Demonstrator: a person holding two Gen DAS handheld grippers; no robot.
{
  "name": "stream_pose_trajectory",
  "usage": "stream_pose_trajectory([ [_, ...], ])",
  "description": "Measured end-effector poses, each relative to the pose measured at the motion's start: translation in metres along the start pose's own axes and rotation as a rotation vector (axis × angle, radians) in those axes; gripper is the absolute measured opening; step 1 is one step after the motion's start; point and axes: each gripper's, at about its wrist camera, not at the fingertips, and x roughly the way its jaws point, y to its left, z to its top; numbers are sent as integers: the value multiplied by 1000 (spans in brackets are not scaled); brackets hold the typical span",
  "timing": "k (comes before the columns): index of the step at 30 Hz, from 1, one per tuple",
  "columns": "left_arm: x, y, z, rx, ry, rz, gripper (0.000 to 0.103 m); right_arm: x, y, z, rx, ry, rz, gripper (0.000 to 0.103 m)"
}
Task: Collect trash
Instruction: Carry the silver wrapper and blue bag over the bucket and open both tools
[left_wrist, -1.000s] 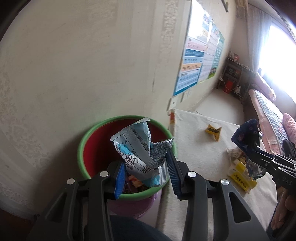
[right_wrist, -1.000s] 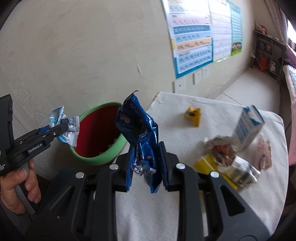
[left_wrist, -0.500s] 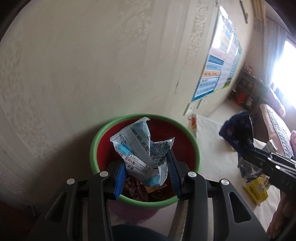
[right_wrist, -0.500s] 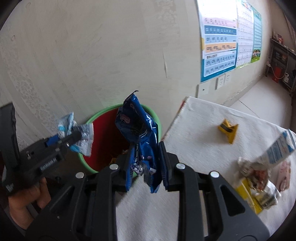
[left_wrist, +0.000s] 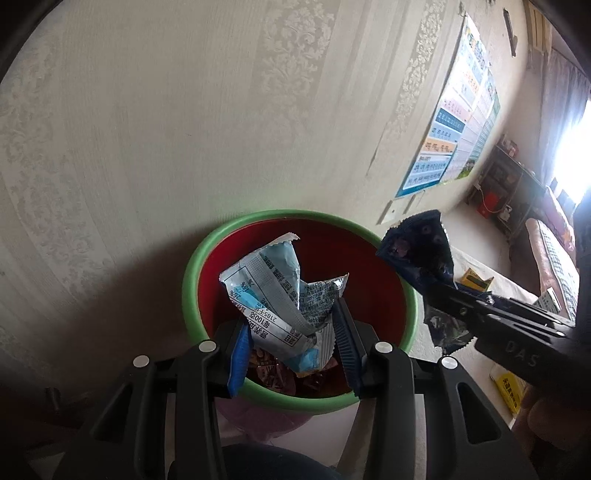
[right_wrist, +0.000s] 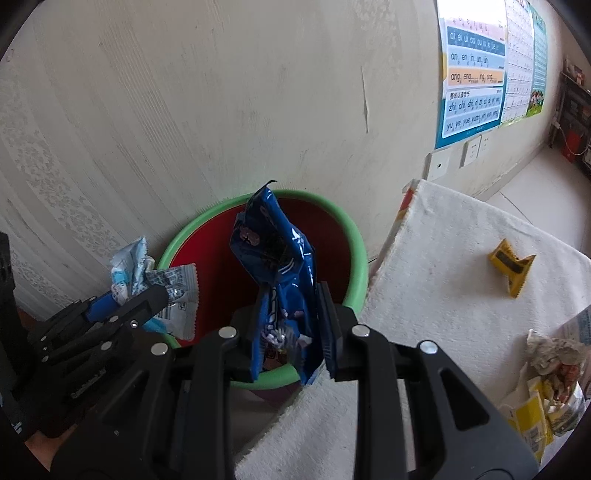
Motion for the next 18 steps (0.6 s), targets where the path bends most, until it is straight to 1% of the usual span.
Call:
stream_pose_trajectory([
  [3, -2, 2, 0, -14, -12, 18, 39, 7, -1, 2, 3, 7, 2, 25],
  [10, 0, 5, 0, -29, -5, 14, 41, 18, 1, 8, 6, 15, 25, 25],
  [14, 2, 11, 1, -59, 3, 3, 41, 26, 4, 10, -9, 23, 23, 25],
  [18, -1, 14, 0, -75, -10, -3, 45, 28, 3, 11, -6, 11, 18, 26],
])
